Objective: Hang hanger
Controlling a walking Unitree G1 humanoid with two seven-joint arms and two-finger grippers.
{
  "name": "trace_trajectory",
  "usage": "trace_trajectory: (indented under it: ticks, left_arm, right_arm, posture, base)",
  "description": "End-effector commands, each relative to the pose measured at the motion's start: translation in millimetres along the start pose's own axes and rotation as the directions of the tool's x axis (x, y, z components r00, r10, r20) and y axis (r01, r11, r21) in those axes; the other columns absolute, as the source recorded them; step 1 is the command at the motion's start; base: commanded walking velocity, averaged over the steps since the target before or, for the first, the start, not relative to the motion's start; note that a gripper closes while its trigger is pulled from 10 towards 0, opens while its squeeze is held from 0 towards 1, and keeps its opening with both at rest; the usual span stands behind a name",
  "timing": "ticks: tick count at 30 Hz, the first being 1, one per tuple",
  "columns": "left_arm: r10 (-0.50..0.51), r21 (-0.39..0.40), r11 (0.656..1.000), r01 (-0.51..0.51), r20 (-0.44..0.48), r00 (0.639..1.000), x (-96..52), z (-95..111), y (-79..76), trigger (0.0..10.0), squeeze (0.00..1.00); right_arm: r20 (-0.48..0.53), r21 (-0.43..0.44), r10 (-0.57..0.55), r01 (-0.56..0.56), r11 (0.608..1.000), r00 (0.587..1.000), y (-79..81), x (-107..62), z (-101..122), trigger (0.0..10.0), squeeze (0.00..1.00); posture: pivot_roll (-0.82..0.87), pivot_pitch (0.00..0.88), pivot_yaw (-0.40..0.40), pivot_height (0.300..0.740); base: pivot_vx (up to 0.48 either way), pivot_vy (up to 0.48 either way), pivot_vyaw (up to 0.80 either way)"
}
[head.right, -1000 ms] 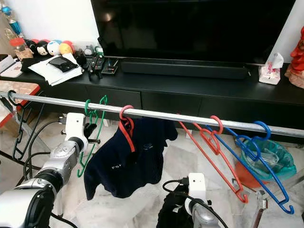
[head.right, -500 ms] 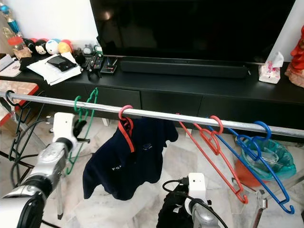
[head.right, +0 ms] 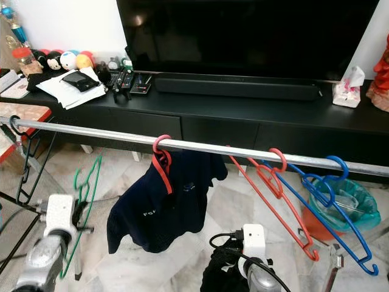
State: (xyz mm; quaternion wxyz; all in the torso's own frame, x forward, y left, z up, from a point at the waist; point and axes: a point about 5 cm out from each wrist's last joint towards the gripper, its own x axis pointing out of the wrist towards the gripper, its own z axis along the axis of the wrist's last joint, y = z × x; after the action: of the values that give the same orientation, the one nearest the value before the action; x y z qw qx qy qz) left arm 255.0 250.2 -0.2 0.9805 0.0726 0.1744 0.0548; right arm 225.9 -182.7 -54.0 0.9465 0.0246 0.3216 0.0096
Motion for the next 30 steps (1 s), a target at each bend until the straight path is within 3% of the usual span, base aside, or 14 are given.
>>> trace_trajectory:
  ticks: [1, 3, 5, 6, 8, 13, 20, 30]
  left_arm:
    - [0.002, -0.008, 1.000, -0.002, -0.093, 0.996, -6.7, -19, -2.8, 10.0, 0.00]
    - [-0.036, -0.015, 0.999, 0.033, -0.196, 0.980, -14.4, -38, -11.1, 10.0, 0.00]
    - [-0.038, -0.015, 0.999, 0.036, -0.204, 0.978, -15.0, -40, -11.8, 10.0, 0.00]
    - [-0.051, -0.008, 0.999, 0.051, -0.301, 0.952, -22.3, -56, -16.7, 10.0, 0.00]
    - [-0.056, 0.001, 0.998, 0.062, -0.382, 0.922, -29.3, -69, -20.1, 10.0, 0.00]
    - [-0.065, 0.029, 0.996, 0.089, -0.478, 0.876, -38.7, -84, -23.4, 10.0, 0.00]
    - [-0.057, 0.015, 0.997, 0.075, -0.506, 0.860, -40.5, -87, -24.7, 10.0, 0.00]
    - [-0.049, 0.014, 0.998, 0.067, -0.548, 0.835, -50.9, -98, -17.6, 10.0, 0.00]
  right_arm:
    - [0.034, -0.012, -0.004, 0.004, 1.000, 0.999, 0.1, 1.0, 6, 10.0, 0.00]
    - [0.026, -0.008, -0.017, 0.017, 1.000, 1.000, -1.9, 0.3, 4, 10.0, 0.00]
    - [0.024, -0.008, -0.018, 0.018, 1.000, 1.000, -2.0, 0.2, 4, 10.0, 0.00]
    - [-0.013, 0.009, -0.036, 0.036, 0.999, 0.999, -3.1, -1.7, -4, 10.0, 0.00]
    - [-0.046, 0.018, -0.057, 0.058, 0.998, 0.997, -4.7, -3.7, -11, 10.0, 0.00]
    - [-0.118, 0.045, -0.108, 0.114, 0.993, 0.987, -10.5, -9.9, -27, 10.0, 0.00]
    - [-0.167, 0.060, -0.136, 0.148, 0.987, 0.977, -12.2, -15.2, -40, 10.0, 0.00]
    - [-0.136, 0.109, -0.186, 0.201, 0.973, 0.973, -20.8, -12.3, -30, 10.0, 0.00]
  posture:
    - [-0.02, 0.000, 0.064, 0.740]
    - [-0.01, 0.000, 0.064, 0.740]
    - [-0.01, 0.000, 0.064, 0.740]
    - [-0.02, 0.000, 0.063, 0.740]
    - [-0.02, 0.000, 0.061, 0.740]
    - [-0.02, 0.000, 0.060, 0.740]
    - [-0.01, 0.000, 0.056, 0.740]
    - [-0.01, 0.000, 0.059, 0.740]
  base:
    - [0.000, 0.000, 0.00]
    - [0.000, 0.000, 0.00]
    - [0.000, 0.000, 0.00]
    - [0.000, 0.000, 0.00]
    - [0.000, 0.000, 0.00]
    - [0.000, 0.000, 0.00]
    - [-0.110, 0.000, 0.00]
    - [-0.291, 0.000, 0.00]
